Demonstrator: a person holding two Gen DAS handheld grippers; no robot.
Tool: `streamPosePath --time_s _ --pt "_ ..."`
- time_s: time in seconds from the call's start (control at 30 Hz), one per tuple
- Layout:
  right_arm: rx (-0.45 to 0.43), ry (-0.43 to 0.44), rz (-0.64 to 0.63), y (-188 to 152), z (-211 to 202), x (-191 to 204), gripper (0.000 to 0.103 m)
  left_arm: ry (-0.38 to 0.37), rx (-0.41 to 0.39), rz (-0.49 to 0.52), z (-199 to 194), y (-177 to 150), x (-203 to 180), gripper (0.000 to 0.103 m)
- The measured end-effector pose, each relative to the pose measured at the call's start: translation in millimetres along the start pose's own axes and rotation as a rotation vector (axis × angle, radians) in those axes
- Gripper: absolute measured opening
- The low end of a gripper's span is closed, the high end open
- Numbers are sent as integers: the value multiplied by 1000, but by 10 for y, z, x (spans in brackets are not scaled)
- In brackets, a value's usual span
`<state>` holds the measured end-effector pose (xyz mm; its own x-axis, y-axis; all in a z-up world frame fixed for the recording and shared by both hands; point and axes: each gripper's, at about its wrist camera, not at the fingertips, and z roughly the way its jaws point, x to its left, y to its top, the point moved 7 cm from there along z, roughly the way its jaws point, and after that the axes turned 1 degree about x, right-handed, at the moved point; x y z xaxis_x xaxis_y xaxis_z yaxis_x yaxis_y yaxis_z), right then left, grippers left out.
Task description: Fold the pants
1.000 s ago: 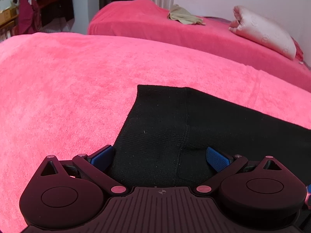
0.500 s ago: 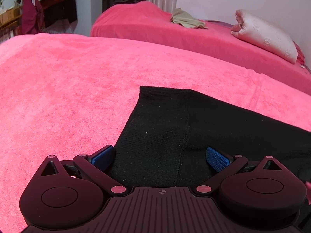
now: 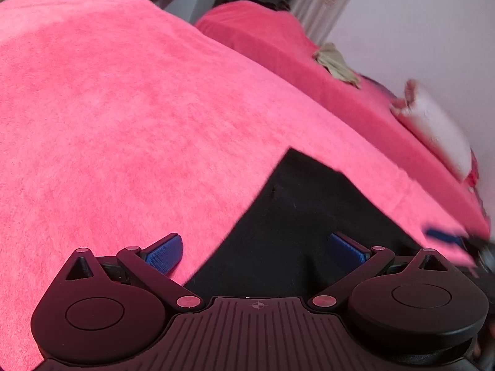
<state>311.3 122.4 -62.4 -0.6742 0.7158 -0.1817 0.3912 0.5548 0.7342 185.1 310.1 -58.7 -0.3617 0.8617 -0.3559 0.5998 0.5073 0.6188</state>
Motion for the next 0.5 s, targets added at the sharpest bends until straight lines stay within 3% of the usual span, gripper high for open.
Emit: streamPosePath --time_s 0.17,0.3,0.33,0.37,0.4,0.43,0.5 --pt "17 28 45 98 395 -20 76 138 15 254 166 -167 -333 103" --pt "11 105 108 79 542 21 75 188 23 349 243 -260 -430 103" --pt "3 124 104 66 511 29 65 183 25 343 239 -257 -414 103" --pt "-2 153 104 99 481 60 46 174 26 330 239 -247 -400 103" --pt "-10 149 94 115 445 86 39 166 24 318 221 -236 -376 103" --pt "-23 117 52 143 411 129 14 161 21 309 205 -230 -353 103" --pt "-42 58 -5 231 402 186 10 162 19 307 202 -227 -345 103"
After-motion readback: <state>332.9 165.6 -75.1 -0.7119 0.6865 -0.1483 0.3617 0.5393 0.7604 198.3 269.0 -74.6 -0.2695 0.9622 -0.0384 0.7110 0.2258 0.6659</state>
